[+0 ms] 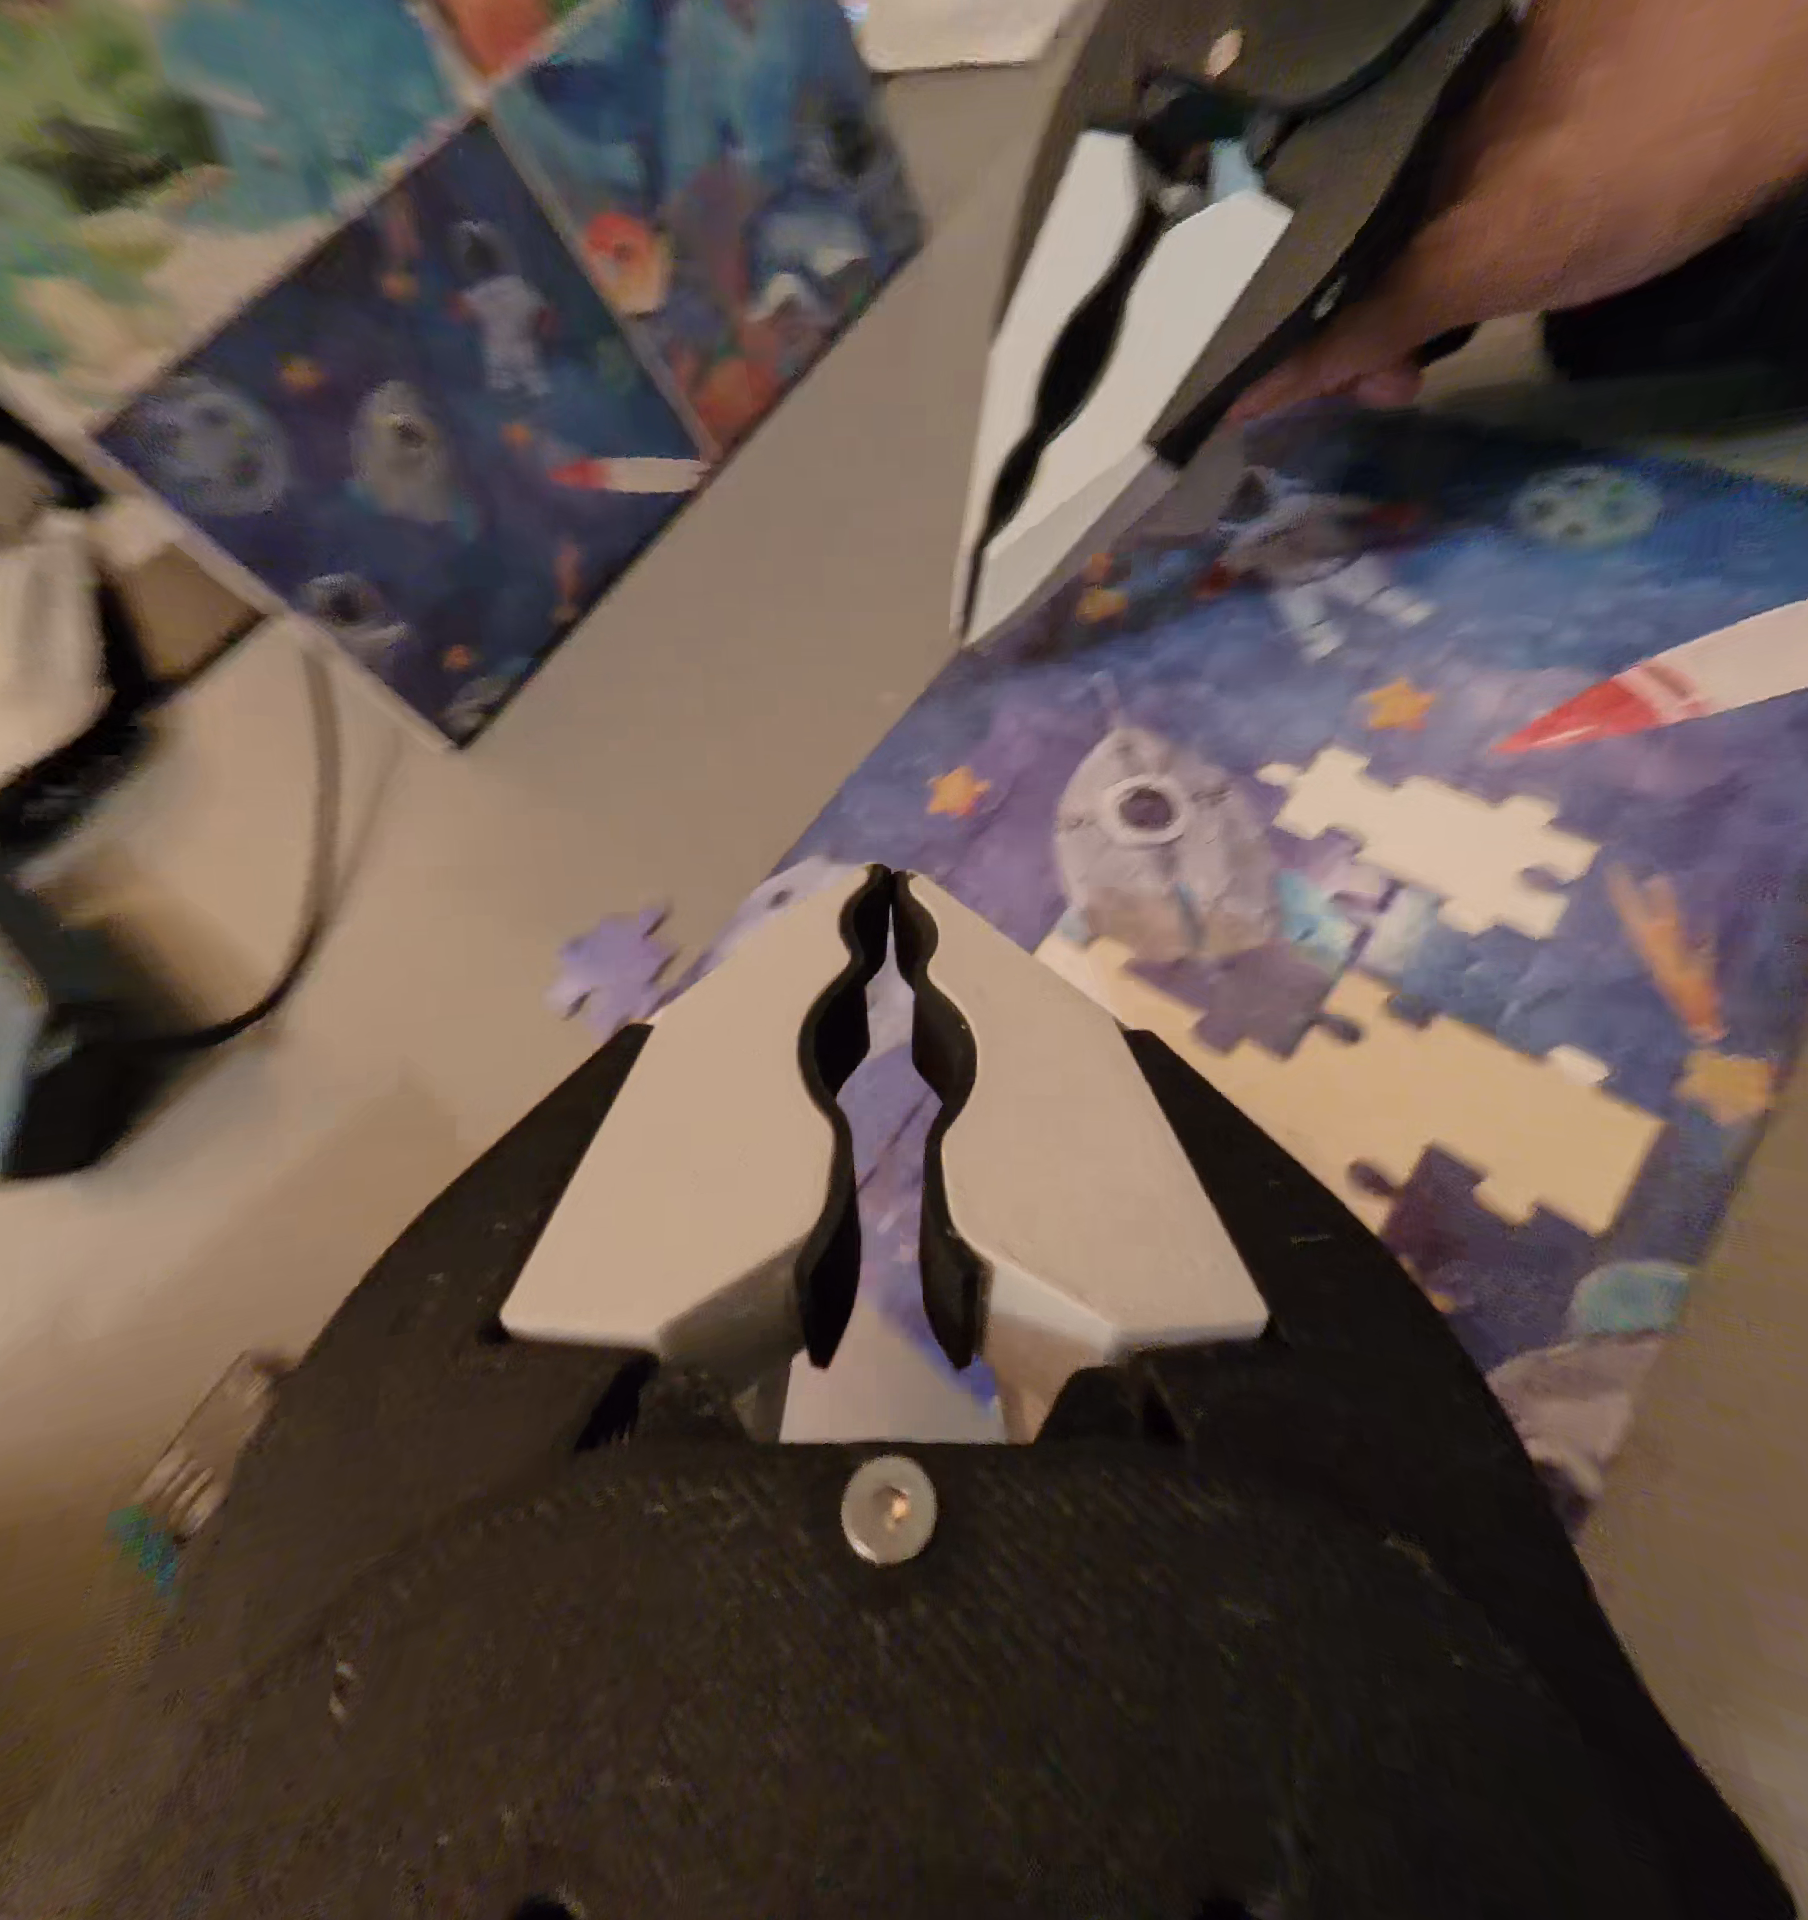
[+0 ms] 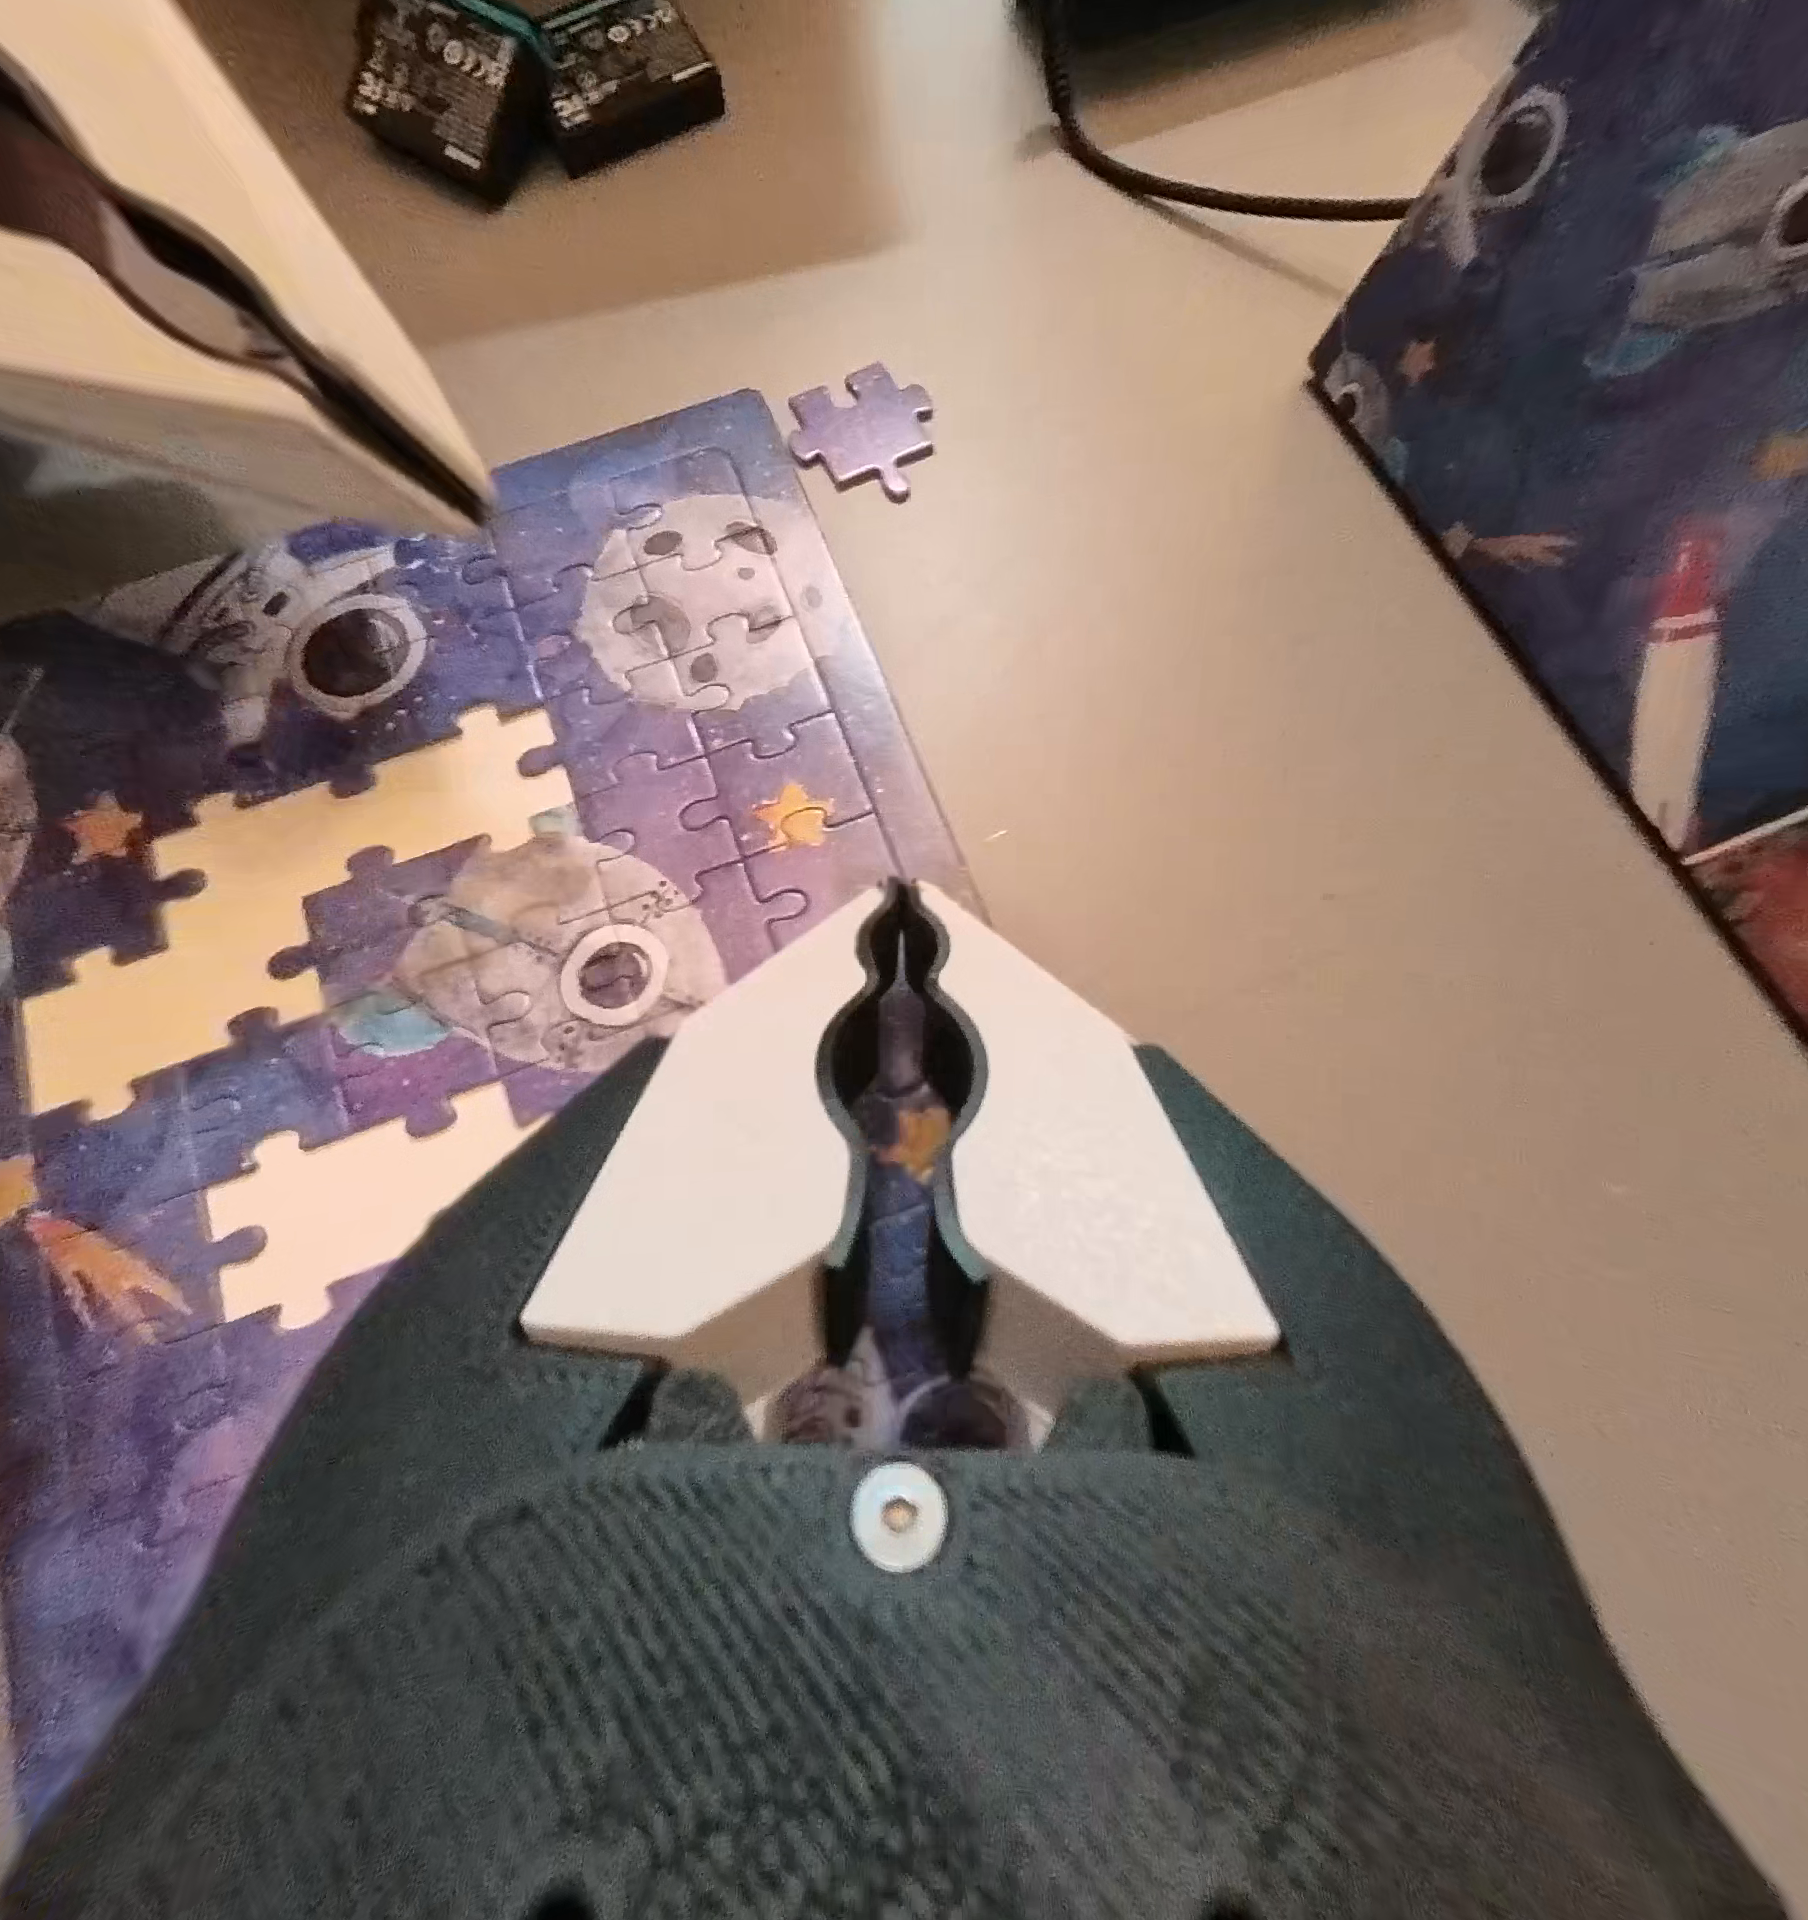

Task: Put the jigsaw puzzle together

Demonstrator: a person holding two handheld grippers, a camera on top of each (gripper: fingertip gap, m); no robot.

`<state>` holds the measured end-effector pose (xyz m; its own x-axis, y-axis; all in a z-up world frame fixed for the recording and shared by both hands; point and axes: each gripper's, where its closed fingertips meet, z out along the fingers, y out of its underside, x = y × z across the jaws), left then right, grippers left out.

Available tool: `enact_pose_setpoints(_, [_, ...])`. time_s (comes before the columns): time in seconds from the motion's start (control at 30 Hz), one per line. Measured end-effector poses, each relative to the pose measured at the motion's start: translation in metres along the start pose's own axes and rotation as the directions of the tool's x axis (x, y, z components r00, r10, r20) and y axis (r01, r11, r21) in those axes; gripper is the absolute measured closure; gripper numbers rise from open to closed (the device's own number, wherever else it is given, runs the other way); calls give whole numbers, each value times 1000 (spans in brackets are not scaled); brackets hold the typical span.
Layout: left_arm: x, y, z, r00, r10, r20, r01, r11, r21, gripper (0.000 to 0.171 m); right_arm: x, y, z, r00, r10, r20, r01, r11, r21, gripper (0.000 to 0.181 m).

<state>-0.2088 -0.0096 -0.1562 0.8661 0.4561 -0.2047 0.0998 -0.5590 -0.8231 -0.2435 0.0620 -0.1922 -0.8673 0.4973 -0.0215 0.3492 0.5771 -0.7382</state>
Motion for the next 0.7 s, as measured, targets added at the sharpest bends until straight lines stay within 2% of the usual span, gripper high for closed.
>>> enact_pose_setpoints(0.13, [28, 3, 48, 972, -32, -231, -4, 988, -153, 171, -21, 9, 8, 998, -27, 50, 30, 998, -51, 181])
enact_pose_setpoints(0.2, [22, 17, 68, 977, 18, -215, -70, 969, -237, 171, -23, 13, 12, 998, -43, 45, 46, 996, -70, 181])
enact_pose_setpoints(0.27, [11, 17, 76, 984, 81, -158, -115, 969, -221, 171, -5, 13, 12, 997, -50, -66, 45, 996, -77, 181])
enact_pose_setpoints(0.3, [10, 17, 77, 984, 82, -156, -116, 969, -218, 171, -3, 13, 12, 996, -57, -74, 51, 996, -74, 181])
enact_pose_setpoints(0.37, [11, 17, 77, 985, 56, -162, -91, 971, -219, 171, -27, 11, 14, 996, -45, 79, 50, 997, -61, 181])
enact_pose_setpoints(0.4, [11, 17, 77, 985, 40, -167, -76, 974, -215, 171, -26, 10, 15, 996, -29, 80, 34, 997, -63, 181])
enact_pose_setpoints(0.47, [12, 18, 76, 982, 1, -188, -41, 977, -210, 171, -4, 9, 16, 997, -52, -61, 49, 997, -61, 181])
enact_pose_setpoints(0.5, [12, 18, 76, 979, -19, -201, -25, 976, -215, 171, -8, 9, 16, 997, -70, -40, 68, 996, -60, 181])
enact_pose_setpoints(0.57, [12, 19, 75, 979, -30, -203, -18, 973, -230, 171, -33, 8, 18, 991, -42, 128, 51, 997, -63, 181])
enact_pose_setpoints(0.63, [12, 19, 75, 982, -13, -187, -34, 969, -244, 171, -11, 5, 21, 999, -31, -15, 31, 998, -55, 181])
enact_pose_setpoints(0.67, [12, 19, 75, 984, -2, -180, -43, 969, -243, 171, -10, 5, 21, 998, -49, -31, 47, 997, -61, 181])
enact_pose_setpoints(0.7, [12, 19, 75, 984, 1, -176, -44, 970, -238, 171, -21, 5, 21, 998, -49, 46, 52, 996, -69, 181])
